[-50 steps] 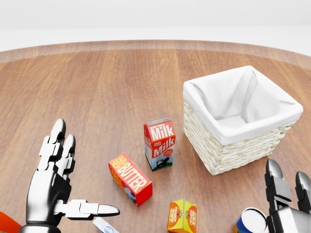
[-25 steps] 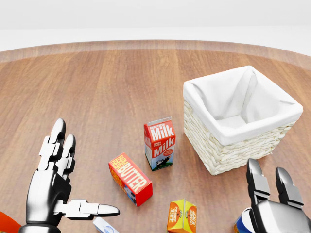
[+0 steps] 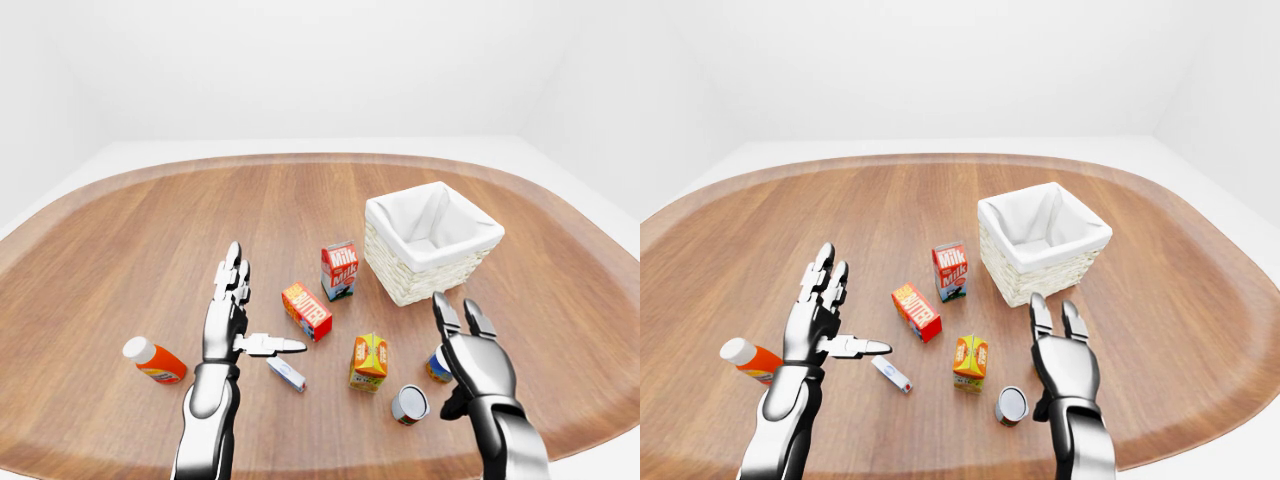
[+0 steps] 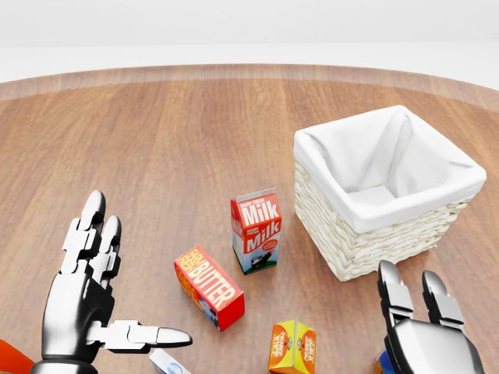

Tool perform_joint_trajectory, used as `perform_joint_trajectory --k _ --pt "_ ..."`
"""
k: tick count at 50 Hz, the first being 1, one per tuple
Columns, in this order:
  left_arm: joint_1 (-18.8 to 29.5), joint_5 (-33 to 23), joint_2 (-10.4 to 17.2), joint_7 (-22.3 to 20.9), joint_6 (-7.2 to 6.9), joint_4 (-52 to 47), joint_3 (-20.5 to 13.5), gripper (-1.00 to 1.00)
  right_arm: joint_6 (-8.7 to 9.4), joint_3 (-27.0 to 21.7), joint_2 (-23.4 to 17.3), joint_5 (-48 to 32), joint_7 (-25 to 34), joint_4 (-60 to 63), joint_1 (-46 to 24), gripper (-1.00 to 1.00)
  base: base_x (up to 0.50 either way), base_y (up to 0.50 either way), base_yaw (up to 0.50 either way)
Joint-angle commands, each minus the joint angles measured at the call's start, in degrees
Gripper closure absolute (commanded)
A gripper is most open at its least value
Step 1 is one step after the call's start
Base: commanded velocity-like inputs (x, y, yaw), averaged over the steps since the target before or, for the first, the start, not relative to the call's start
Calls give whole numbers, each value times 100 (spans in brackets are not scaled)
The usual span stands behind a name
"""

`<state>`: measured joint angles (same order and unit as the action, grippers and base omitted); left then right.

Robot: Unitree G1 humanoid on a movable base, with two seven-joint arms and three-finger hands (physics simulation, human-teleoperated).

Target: Pick up the alphabet soup and the tomato sauce, and put them in the basket.

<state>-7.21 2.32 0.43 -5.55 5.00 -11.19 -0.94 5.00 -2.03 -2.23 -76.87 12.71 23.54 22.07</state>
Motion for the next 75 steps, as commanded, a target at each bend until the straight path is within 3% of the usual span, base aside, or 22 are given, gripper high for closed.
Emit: perform_joint_trajectory --k 1,19,52,75 --pt "20 36 -6 3 0 5 -25 -100 0 -146 -104 265 -272 -624 -192 -100 0 0 0" --pt "20 37 -7 5 0 5 -26 -100 0 -369 -205 641 -647 -1290 -211 -100 0 0 0" --pt "20 37 -6 3 0 6 -26 -100 0 -775 -243 745 -379 -1239 -344 -100 0 0 0" --pt "20 36 -7 5 0 7 -26 -100 0 -758 -413 806 -338 -1767 -768 -100 0 0 0"
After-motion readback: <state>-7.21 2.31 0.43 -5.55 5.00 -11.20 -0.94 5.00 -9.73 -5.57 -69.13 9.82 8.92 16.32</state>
